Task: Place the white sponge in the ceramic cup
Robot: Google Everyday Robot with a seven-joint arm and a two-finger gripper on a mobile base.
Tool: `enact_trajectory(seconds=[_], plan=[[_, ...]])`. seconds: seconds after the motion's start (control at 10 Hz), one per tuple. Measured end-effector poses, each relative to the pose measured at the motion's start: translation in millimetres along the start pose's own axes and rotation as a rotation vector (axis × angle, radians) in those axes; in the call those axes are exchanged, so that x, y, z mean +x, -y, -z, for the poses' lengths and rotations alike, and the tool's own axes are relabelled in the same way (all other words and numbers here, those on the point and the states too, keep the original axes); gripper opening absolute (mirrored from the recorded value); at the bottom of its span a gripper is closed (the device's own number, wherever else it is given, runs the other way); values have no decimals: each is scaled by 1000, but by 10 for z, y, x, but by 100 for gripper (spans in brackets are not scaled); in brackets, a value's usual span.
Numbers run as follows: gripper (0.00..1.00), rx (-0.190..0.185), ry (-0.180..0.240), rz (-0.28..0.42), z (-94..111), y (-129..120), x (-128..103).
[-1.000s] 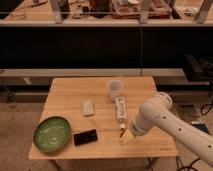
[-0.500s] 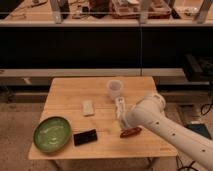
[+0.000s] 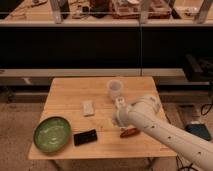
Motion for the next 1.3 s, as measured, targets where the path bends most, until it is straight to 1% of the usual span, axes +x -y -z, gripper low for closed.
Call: enact_trajectory(seconds=[0.1, 0.2, 0.3, 0.4, 0.5, 0.6, 0.7, 0.9, 1.0, 1.2, 1.3], plan=[[80, -15, -3, 2, -23, 5, 25], [80, -38, -11, 2, -77, 22, 76], [80, -67, -27, 2, -173, 62, 173], [80, -95, -55, 2, -327, 148, 352], [80, -105, -70, 5, -441, 228, 476], [80, -108, -75, 1, -568, 305, 559], [80, -108, -73, -14, -798, 416, 628], [80, -115, -59, -44, -1107, 502, 624], [80, -130, -51, -68, -1293, 491, 587], [80, -159, -54, -95, -1480, 420, 589], [80, -183, -65, -103, -1559, 367, 633]])
